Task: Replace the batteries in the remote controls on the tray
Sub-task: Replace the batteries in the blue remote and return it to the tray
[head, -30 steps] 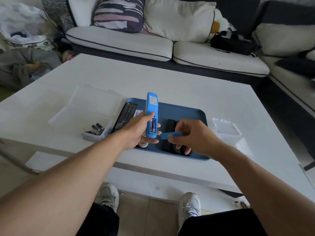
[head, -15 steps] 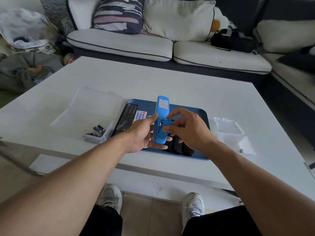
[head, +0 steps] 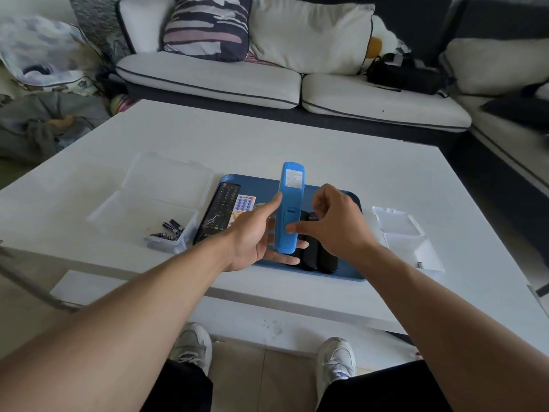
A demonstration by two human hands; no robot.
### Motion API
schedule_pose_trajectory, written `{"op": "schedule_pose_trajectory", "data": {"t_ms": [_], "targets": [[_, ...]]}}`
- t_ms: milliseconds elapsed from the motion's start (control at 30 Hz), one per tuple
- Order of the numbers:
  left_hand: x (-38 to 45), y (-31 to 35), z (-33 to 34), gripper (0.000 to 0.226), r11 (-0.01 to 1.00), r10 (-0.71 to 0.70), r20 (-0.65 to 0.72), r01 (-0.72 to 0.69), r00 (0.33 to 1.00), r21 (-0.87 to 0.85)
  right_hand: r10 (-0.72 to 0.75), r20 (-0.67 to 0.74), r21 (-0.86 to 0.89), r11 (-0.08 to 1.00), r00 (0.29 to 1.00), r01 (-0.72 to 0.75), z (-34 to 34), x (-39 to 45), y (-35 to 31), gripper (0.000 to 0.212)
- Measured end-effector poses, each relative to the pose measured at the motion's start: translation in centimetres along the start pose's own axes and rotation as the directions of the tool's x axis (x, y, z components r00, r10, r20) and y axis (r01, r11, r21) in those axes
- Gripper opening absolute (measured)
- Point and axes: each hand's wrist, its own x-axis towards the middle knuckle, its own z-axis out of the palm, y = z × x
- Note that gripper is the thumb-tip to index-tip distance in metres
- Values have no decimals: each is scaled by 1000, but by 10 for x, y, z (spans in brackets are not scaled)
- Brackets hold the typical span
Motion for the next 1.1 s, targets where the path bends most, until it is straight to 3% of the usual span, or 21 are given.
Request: {"op": "schedule_pose_trajectory", "data": {"t_ms": [233, 400, 600, 667, 767, 900, 1000, 1100], "targets": [[-4, -6, 10, 51, 998, -13, -58, 17, 998, 65, 68, 29, -60, 996, 997, -66, -3, -4, 1, 58], [-3, -4, 9, 47, 984, 27, -137, -3, 990, 178, 27, 40, -41, 999, 999, -26, 3, -5, 3, 39], [11, 5, 9, 29, 978, 92, -242, -133, 966, -160, -104, -115, 18, 994, 988, 106, -8, 1, -4, 20], [13, 9, 5, 24, 983, 97, -290, -137, 952, -120, -118, -61, 12, 993, 991, 119, -9, 1, -2, 19], [15, 9, -1, 40, 994, 76, -362, -98, 929, -42, -142, 109, -54, 987, 984, 149, -2, 1, 0, 22], [21, 7, -6, 29, 975, -5, -378, -80, 926, -208, -199, 237, -148, 960, 951, 238, 7, -3, 2, 41], [22, 7, -8, 28, 970, -49, -381, -48, 923, -240, -249, 279, -262, 909, 928, 323, 13, -3, 6, 49], [25, 4, -14, 30, 972, -79, -373, -12, 924, -235, -314, 253, -306, 871, 915, 384, 20, -1, 10, 40]]}}
